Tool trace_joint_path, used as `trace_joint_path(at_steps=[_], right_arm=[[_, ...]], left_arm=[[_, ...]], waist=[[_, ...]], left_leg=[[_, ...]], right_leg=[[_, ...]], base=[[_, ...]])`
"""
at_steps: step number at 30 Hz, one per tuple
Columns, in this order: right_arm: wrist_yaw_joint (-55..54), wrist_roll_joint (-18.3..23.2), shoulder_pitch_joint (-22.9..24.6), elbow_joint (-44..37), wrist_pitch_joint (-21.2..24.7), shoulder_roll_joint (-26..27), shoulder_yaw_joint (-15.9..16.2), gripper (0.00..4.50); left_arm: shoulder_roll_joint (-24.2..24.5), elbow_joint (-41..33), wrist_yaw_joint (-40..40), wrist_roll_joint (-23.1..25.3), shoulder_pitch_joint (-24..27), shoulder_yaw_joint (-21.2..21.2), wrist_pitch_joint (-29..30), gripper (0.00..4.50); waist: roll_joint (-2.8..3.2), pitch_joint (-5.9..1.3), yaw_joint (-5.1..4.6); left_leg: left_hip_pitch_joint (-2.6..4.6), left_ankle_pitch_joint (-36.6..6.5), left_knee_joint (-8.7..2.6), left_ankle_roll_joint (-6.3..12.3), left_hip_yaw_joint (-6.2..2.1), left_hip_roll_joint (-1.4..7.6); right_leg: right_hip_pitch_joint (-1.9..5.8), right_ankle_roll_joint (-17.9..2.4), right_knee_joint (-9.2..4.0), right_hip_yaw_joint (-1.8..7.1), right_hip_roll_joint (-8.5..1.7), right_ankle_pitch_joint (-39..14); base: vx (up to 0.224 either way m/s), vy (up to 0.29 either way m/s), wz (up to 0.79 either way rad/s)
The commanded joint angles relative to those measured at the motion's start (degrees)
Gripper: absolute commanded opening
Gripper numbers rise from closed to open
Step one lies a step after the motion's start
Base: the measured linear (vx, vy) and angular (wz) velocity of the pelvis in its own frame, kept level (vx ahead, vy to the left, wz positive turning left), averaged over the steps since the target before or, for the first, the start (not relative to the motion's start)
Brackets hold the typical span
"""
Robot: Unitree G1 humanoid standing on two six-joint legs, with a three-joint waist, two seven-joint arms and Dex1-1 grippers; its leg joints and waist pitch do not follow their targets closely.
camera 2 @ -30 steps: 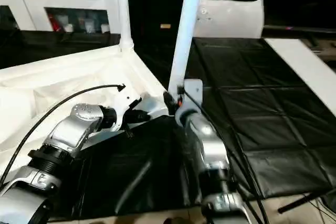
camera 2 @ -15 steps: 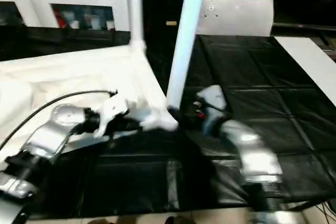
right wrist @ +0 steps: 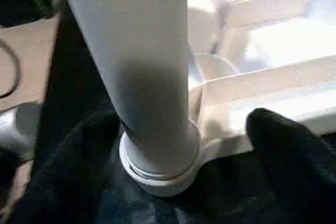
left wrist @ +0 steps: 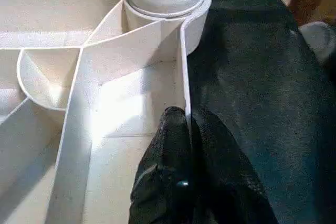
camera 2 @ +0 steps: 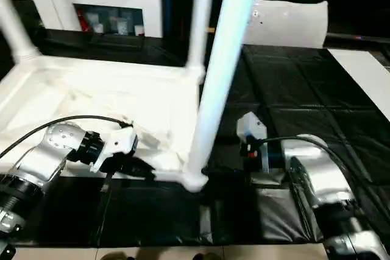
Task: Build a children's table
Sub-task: Rotate leg to tighten
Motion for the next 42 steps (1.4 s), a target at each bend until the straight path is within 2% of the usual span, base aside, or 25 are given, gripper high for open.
trace_joint_path(at_steps=[1, 5, 6, 10, 11, 19, 22, 27, 33, 35, 38, 41, 42], right_arm=[[1.4, 0.0, -1.1, 0.9, -0.7, -0.4, 0.4, 3.85], [3.3, 0.0, -2.2, 2.4, -1.6, 0.3, 1.1, 3.67], [3.6, 0.0, -2.4, 2.8, -1.9, 0.4, 1.2, 3.41], [5.0, 0.0, -3.1, 4.2, -3.5, 1.1, 2.0, 3.24], [5.1, 0.0, -3.2, 4.2, -3.6, 1.3, 2.1, 3.04], [6.3, -0.1, -3.6, 5.2, -4.5, 2.4, 2.9, 2.51], [6.9, -0.1, -3.6, 5.2, -4.7, 2.6, 3.3, 2.18], [7.1, -0.1, -3.4, 5.0, -4.7, 3.0, 3.7, 1.94], [7.6, -0.1, -2.7, 4.5, -4.5, 3.3, 3.8, 1.9], [7.0, 0.4, -1.4, 3.3, -3.5, 3.3, 3.8, 1.9], [5.0, 0.9, 0.0, 2.0, -1.8, 3.7, 3.3, 1.9], [0.0, 1.4, 1.5, 0.8, 1.9, 5.4, 2.1, 1.9], [-5.6, 1.2, 2.9, -0.2, 5.5, 7.7, 1.6, 1.9]], left_arm=[[-0.4, -1.3, -2.5, -0.5, -1.6, -1.9, -1.6, 0.0], [-0.4, -1.3, -3.0, -0.4, -1.7, -1.9, -1.9, 0.0], [-0.4, -1.2, -3.1, -0.4, -1.8, -1.9, -2.1, 0.0], [-0.4, -0.8, -3.4, -0.2, -1.9, -2.0, -2.7, 0.0], [-0.4, -0.8, -3.4, -0.1, -1.9, -2.0, -2.7, 0.0], [-0.3, -0.4, -3.3, 0.2, -1.9, -2.4, -3.3, 0.0], [-0.2, -0.1, -3.3, 0.5, -2.0, -2.5, -3.6, 0.0], [0.0, 0.1, -3.3, 0.7, -2.1, -2.5, -3.7, 0.0], [0.0, 0.3, -2.8, 1.0, -1.9, -2.6, -3.8, 0.0], [-0.5, 0.4, -1.3, 1.0, -1.8, -2.1, -2.8, 0.0], [-1.4, 0.7, 1.3, 1.1, -1.9, -1.1, -1.1, 0.0], [-2.5, 1.1, 4.9, 1.6, -2.2, -0.3, 1.1, 0.0], [-4.2, 1.6, 8.7, 1.5, -2.8, 0.9, 4.1, 0.0]], waist=[[-0.2, -4.02, -0.28], [-0.16, -4.09, -0.01], [-0.26, -4.11, -0.06], [-0.33, -4.21, -0.01], [-0.34, -4.21, 0.01], [-0.27, -4.25, 0.11], [-0.29, -4.27, 0.12], [-0.24, -4.13, 0.1], [-0.24, -4.15, 0.13], [0.05, -4.02, 0.15], [0.04, -4.0, 0.25], [0.09, -3.65, 0.14], [0.2, -3.39, -0.12]], left_leg=[[0.11, -5.9, -3.78, 5.12, -0.15, 2.65], [0.03, -5.7, -3.77, 4.82, -0.17, 2.69], [0.08, -5.6, -3.79, 4.79, -0.17, 2.71], [0.01, -5.3, -3.73, 4.69, -0.15, 2.65], [0.03, -5.2, -3.74, 4.7, -0.15, 2.66], [-0.05, -5.0, -3.68, 4.67, -0.14, 2.64], [0.01, -5.3, -3.69, 4.51, -0.15, 2.62], [0.05, -5.6, -3.78, 4.34, -0.18, 2.68], [0.07, -5.5, -3.71, 4.34, -0.14, 2.6], [0.07, -5.8, -3.78, 4.3, -0.19, 2.61], [0.19, -6.0, -3.83, 4.17, -0.19, 2.66], [0.42, -8.6, -3.95, 3.49, -0.23, 2.51], [0.51, -10.0, -4.11, 2.92, -0.31, 2.39]], right_leg=[[3.45, -9.1, -4.02, 3.53, -5.1, -17.8], [3.53, -8.9, -3.87, 3.5, -5.16, -17.6], [3.47, -8.9, -3.88, 3.49, -5.1, -17.4], [3.54, -9.0, -3.78, 3.48, -5.1, -17.0], [3.53, -9.0, -3.78, 3.48, -5.09, -16.9], [3.61, -9.0, -3.69, 3.45, -5.05, -16.7], [3.58, -8.7, -3.78, 3.44, -5.05, -17.3], [3.5, -8.8, -3.78, 3.44, -5.0, -17.4], [3.52, -8.6, -3.81, 3.47, -5.02, -17.6], [3.49, -8.7, -3.82, 3.47, -5.01, -17.6], [3.49, -8.8, -3.89, 3.5, -4.9, -17.1], [3.32, -7.8, -4.69, 3.34, -5.08, -22.1], [3.23, -6.6, -5.07, 3.23, -5.0, -25.6]], base=[[0.0, 0.0, 0.0], [0.0, 0.0, 0.0], [0.0, 0.0, 0.0], [0.0, 0.0, 0.0], [0.0, 0.0, 0.0], [0.0, 0.0, 0.0], [0.0, 0.0, 0.0], [0.0, 0.0, 0.0], [0.0, 0.0, 0.0], [0.0, 0.0, 0.0], [0.0, 0.0, 0.0], [0.0, 0.0, 0.0], [0.0, 0.0, 0.0]])
